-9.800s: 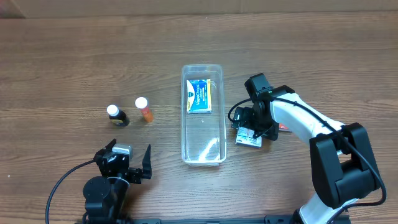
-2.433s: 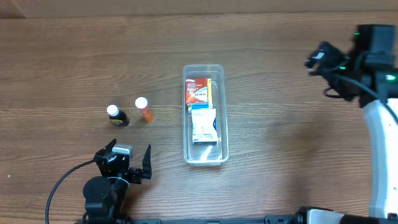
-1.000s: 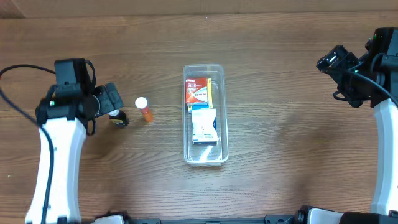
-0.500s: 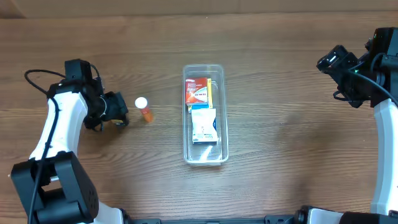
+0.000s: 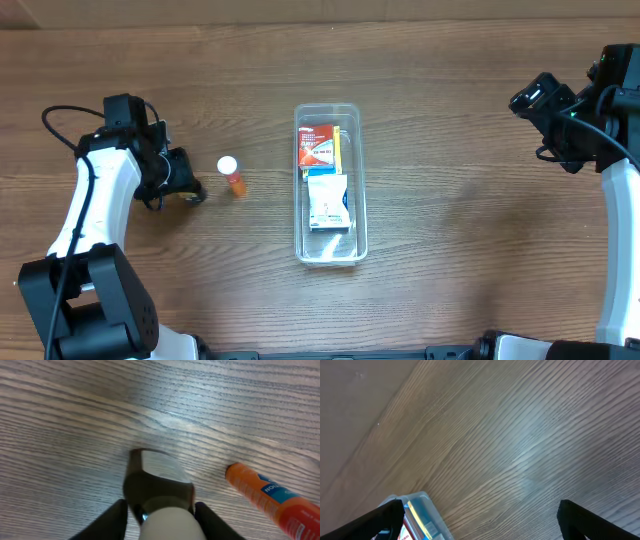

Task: Pack container
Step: 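Reach the left gripper to the dark brown bottle and grasp its cap, then carry the brown bottle into the container's near end and release, then move the left gripper to the orange tube and grasp it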

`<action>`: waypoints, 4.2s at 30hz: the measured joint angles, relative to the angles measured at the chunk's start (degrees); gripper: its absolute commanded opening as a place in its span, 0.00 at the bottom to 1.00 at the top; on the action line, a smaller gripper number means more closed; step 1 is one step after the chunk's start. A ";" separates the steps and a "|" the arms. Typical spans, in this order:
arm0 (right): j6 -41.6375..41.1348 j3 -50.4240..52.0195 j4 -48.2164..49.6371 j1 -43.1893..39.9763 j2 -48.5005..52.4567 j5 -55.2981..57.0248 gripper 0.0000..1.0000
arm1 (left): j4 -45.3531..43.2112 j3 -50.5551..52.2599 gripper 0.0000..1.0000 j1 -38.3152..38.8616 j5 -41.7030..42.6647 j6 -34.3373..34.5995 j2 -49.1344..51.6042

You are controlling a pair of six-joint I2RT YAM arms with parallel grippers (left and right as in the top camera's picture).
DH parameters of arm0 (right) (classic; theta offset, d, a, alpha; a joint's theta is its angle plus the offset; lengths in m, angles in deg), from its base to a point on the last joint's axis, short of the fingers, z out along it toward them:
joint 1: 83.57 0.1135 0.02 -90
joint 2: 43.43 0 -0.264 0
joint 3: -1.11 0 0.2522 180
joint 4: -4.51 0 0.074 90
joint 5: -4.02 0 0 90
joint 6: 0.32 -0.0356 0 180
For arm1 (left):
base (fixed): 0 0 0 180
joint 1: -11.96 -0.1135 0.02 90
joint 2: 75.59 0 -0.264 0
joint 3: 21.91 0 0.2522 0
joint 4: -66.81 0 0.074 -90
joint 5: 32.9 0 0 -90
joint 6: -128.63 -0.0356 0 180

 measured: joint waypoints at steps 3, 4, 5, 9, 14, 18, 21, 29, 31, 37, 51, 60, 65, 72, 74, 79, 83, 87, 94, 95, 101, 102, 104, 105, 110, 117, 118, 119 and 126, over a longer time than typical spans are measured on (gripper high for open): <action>0.00 0.00 -0.02 0.00 0.00 0.00 1.00 | 0.61 -0.70 0.32 0.28 -0.46 -0.85 0.00; 0.00 0.00 -0.02 0.00 0.00 -0.02 1.00 | 1.16 -1.09 0.30 0.35 -0.66 -1.01 0.00; 0.00 0.00 -0.02 0.00 0.00 0.00 1.00 | 1.84 -1.60 0.28 0.44 -0.66 -1.25 0.00; 0.02 0.00 -0.02 0.00 0.00 0.00 1.00 | 7.08 -5.66 0.22 1.11 -0.85 -2.05 0.09; 0.02 0.00 0.00 0.00 0.00 -0.02 1.00 | 18.43 -16.33 0.21 2.54 -0.90 -2.27 0.37; -0.02 0.00 -0.07 0.00 0.00 -0.02 1.00 | 27.87 -29.24 0.22 5.84 -1.44 -2.27 0.37; 0.02 0.00 -0.02 0.00 0.00 -0.02 1.00 | 33.22 -39.43 0.22 9.68 -1.99 -2.27 0.24; 0.00 0.00 -0.02 0.00 0.00 -0.02 1.00 | 39.04 -52.87 0.20 27.34 -2.32 2.21 -2.08; 0.02 0.00 -0.04 0.00 0.00 0.02 1.00 | 37.18 -51.10 0.19 32.44 -2.62 4.74 -2.10; 0.02 0.00 -0.07 0.00 0.00 -0.02 1.00 | 27.98 -35.74 0.19 44.85 -4.35 12.59 -1.73; 0.02 0.00 0.00 0.00 0.00 -0.02 1.00 | 16.68 -16.46 0.22 61.79 -5.16 23.80 -0.98; 0.00 0.00 -0.04 0.00 0.00 0.00 1.00 | 12.55 -10.10 0.26 61.79 -5.70 25.27 -0.98; 0.02 0.00 -0.02 0.00 0.00 0.00 1.00 | 7.04 -6.05 0.31 61.79 -5.86 24.81 -0.98; 0.02 0.00 -0.04 0.00 0.00 -0.04 1.00 | 3.50 -3.37 0.65 61.79 -6.21 21.38 -0.98; 0.00 0.00 -0.02 0.00 0.00 -0.02 1.00 | 3.15 -3.37 0.69 61.79 -6.36 20.37 -0.98; 0.04 0.00 -0.02 0.00 0.00 -0.02 1.00 | 5.64 -4.24 0.73 61.79 -6.49 18.71 -0.96; 0.02 0.00 -0.02 0.00 0.00 -0.02 1.00 | 14.88 -11.85 0.74 61.66 -6.54 17.31 -0.76; 0.02 0.00 -0.04 0.00 0.00 -0.02 1.00 | 27.08 -27.98 0.88 59.82 -9.01 16.04 -0.66; 0.04 0.00 -0.02 0.00 0.00 -0.02 1.00 | 36.06 -41.51 0.93 46.12 -16.20 15.58 -1.88; 0.02 0.00 0.00 0.00 0.00 -0.02 1.00 | 36.41 -41.27 0.92 42.91 -16.13 15.10 -1.88; 0.02 0.00 -0.09 0.00 0.00 -0.02 1.00 | 30.60 -30.47 0.93 25.62 -10.32 9.66 -1.57; 0.00 0.00 0.00 0.00 0.00 -0.02 1.00 | 28.41 -28.00 0.93 23.56 -9.07 8.44 -1.53; 0.00 0.00 -0.07 0.00 0.00 0.00 1.00 | 25.42 -23.96 0.92 20.22 -6.69 6.08 -1.29; 0.00 0.00 -0.04 0.00 0.00 -0.02 1.00 | 24.13 -22.58 0.92 19.26 -5.73 5.31 -1.29; 0.00 0.00 -0.04 0.00 0.00 -0.04 1.00 | 19.02 -15.72 0.89 16.87 -2.45 1.84 -1.25; 0.00 0.00 -0.04 0.00 0.00 -0.02 1.00 | 14.40 -10.29 0.86 16.87 -2.08 -0.20 -1.25; 0.02 0.00 0.00 0.00 0.00 -0.02 1.00 | 13.77 -9.90 0.85 16.87 -2.34 -0.37 -1.25; 0.02 0.00 -0.02 0.00 0.00 -0.02 1.00 | 13.33 -9.64 0.84 16.87 -2.49 -0.42 -1.25; 0.02 0.00 -0.04 0.00 0.00 -0.02 1.00 | 7.76 -7.93 0.75 16.87 -3.41 -1.86 -1.25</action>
